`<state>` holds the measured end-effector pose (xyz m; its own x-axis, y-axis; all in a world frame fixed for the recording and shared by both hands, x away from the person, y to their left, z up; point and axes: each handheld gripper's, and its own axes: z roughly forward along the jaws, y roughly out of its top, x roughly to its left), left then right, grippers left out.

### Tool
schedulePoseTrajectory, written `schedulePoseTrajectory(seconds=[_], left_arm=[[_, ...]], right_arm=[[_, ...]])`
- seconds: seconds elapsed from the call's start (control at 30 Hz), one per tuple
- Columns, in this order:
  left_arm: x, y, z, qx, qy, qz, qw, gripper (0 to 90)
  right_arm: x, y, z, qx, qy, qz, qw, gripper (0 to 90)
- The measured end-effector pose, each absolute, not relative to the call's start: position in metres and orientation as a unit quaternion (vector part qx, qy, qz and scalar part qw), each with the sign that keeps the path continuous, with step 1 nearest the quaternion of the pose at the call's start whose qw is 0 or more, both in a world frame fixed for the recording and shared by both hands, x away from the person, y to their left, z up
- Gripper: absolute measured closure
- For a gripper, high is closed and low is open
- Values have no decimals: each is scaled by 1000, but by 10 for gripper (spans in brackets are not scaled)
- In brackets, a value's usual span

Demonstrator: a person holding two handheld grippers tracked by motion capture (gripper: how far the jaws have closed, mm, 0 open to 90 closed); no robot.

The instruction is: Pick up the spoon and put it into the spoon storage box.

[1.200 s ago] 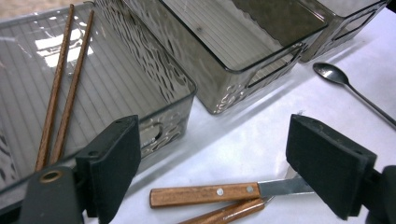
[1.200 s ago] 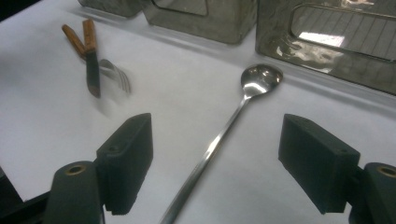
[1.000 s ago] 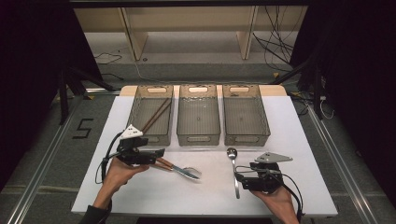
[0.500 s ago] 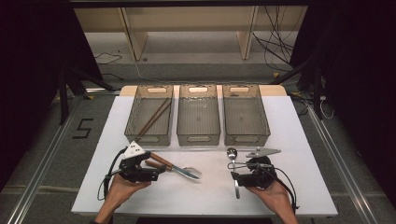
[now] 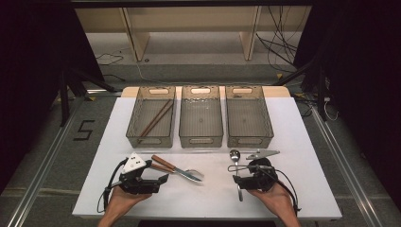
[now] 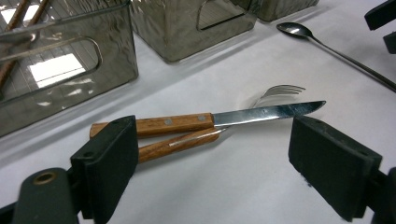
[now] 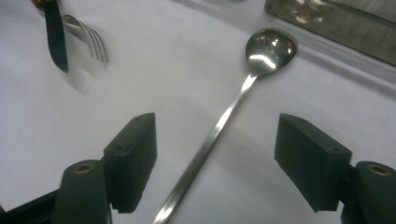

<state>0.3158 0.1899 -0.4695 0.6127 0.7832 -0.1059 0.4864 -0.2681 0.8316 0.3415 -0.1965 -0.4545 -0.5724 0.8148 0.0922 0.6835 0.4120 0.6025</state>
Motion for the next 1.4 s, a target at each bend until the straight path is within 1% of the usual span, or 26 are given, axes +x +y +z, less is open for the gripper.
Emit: schedulePoseTrajectory(seconds=[0.23,0.6,0.67,0.87,1.17,1.3,1.4], left_arm=[[312,187,-479,783,407,159,443,158],[309,185,-481,790,399,159,437,158],[309,185,-481,790,400,158,437,158],[309,185,-481,791,399,157,436,158],[309,183,-482,794,397,156,434,158],[309,183,-482,794,396,155,434,158],[309,183,-482,794,396,156,434,159]], right_arm=[[349,-191,-454,451,847,264,96,398],[363,-173,-457,444,866,208,94,485],[365,-172,-459,446,868,201,90,521],[370,-168,-465,446,873,177,84,556],[372,-163,-466,437,882,152,91,604],[374,-164,-465,439,882,150,87,679],[376,-165,-464,438,883,148,82,698]])
